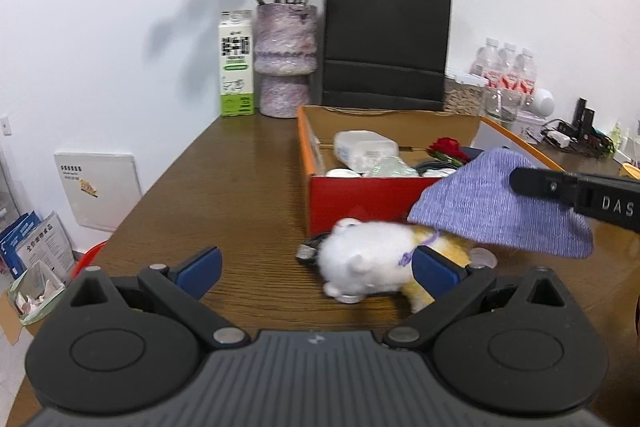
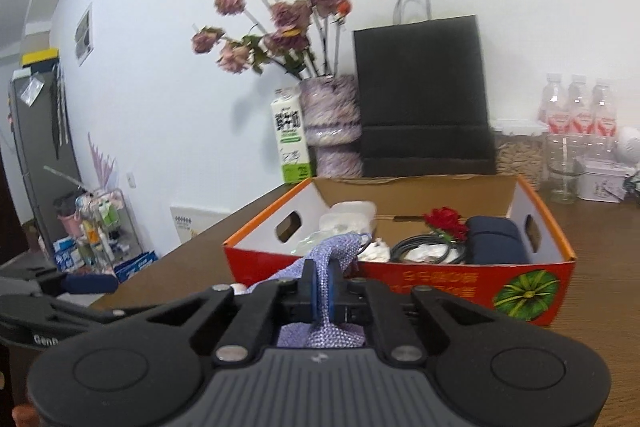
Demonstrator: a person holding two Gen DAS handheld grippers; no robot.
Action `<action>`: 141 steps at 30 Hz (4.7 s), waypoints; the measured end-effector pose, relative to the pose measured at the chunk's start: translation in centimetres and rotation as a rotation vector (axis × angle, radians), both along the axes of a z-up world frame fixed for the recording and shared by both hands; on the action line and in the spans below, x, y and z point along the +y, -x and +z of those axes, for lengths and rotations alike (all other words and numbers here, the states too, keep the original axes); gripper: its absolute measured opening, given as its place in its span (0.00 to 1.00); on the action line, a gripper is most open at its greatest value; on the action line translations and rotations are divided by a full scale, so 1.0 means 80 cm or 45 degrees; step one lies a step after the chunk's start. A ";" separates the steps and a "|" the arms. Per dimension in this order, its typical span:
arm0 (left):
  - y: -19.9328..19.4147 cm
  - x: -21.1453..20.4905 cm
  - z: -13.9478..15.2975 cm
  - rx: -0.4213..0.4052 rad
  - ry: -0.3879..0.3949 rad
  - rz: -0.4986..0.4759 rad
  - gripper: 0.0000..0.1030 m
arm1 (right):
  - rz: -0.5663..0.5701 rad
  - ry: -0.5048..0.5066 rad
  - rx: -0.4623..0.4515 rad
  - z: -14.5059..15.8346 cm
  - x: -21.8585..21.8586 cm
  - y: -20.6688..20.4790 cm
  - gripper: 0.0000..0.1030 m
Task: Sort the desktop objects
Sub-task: 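Grasp the purple cloth bag with the right tool and lift it, then grasp the white-and-yellow plush toy with the left tool while the right holds the bag, then carry plush toy and purple bag into the box and open both tools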
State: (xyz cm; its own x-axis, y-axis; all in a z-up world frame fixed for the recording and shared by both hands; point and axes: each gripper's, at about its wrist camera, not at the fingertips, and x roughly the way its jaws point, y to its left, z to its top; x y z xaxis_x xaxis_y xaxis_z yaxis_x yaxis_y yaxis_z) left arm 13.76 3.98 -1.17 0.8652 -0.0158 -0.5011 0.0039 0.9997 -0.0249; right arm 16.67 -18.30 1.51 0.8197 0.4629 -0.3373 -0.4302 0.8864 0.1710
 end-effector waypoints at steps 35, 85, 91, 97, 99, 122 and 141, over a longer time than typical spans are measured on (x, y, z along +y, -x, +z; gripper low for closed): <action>-0.038 -0.099 -0.057 0.198 0.067 0.002 0.48 | -0.096 0.052 0.103 -0.048 -0.093 0.004 0.04; -0.217 -0.106 0.010 -0.046 0.000 -0.127 0.48 | -0.151 0.074 0.014 -0.004 -0.045 -0.182 0.04; -0.236 -0.103 -0.010 0.029 -0.018 -0.153 0.48 | -0.156 0.126 0.044 -0.021 -0.045 -0.197 0.04; -0.235 -0.108 -0.018 0.042 -0.048 -0.168 0.49 | -0.178 0.134 0.081 -0.032 -0.048 -0.201 0.04; -0.233 -0.109 -0.016 0.027 -0.057 -0.170 0.50 | -0.174 0.132 0.078 -0.032 -0.048 -0.200 0.06; -0.196 -0.098 -0.013 -0.181 -0.188 0.039 1.00 | -0.259 0.146 -0.036 -0.028 -0.045 -0.179 1.00; -0.150 -0.088 -0.015 -0.241 -0.167 0.022 1.00 | -0.260 0.183 -0.092 -0.029 -0.041 -0.130 1.00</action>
